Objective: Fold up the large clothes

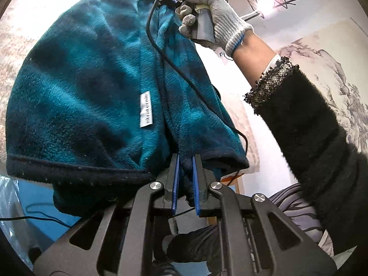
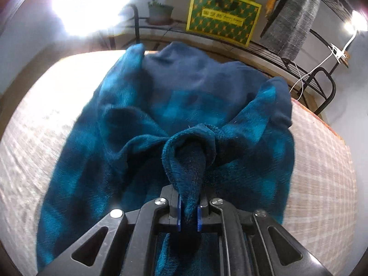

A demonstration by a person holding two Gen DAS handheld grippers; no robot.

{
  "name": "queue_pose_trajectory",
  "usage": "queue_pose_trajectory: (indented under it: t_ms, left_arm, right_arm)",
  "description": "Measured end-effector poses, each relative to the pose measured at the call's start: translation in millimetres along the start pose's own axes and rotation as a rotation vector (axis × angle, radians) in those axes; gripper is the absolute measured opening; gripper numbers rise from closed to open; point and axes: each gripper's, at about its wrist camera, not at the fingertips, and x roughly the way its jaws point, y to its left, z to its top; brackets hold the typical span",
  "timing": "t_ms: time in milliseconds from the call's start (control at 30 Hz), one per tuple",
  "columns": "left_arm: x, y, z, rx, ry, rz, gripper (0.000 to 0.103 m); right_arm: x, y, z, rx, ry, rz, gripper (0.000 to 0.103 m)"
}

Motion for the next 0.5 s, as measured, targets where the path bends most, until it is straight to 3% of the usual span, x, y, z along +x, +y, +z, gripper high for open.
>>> queue_pose_trajectory:
  t_ms: [33, 67, 167, 300, 433, 500]
  left_arm:
    - [0, 0, 0, 0.003, 0.001, 0.001, 0.009]
    - [0, 1, -1, 0.009, 0.000, 0.002, 0.009]
    - [-2, -7, -1, 0.032, 0.002, -0.005, 0.009]
    - [-9, -18, -3, 0.038, 0.011, -0.008, 0.009]
    - [-26, -23, -17, 0.054, 0.030, -0.033, 0.009]
    - [-40, -27, -24, 0.085, 0.031, -0.029, 0.009]
  right_arm:
    - [0, 1, -1, -0.002, 0.001, 0.020, 0.041]
    - [-4, -1, -1, 0.005, 0.003, 0.078, 0.049]
    - [-26, -16, -3, 0.053, -0.029, 0.222, 0.049]
    - [-86, -55, -14, 0.162, -0.116, 0.411, 0.049]
    - [-149, -86, -48, 0.198, -0.180, 0.481, 0.049]
    - [-178, -96, -81, 0.175, -0.197, 0.486, 0.049]
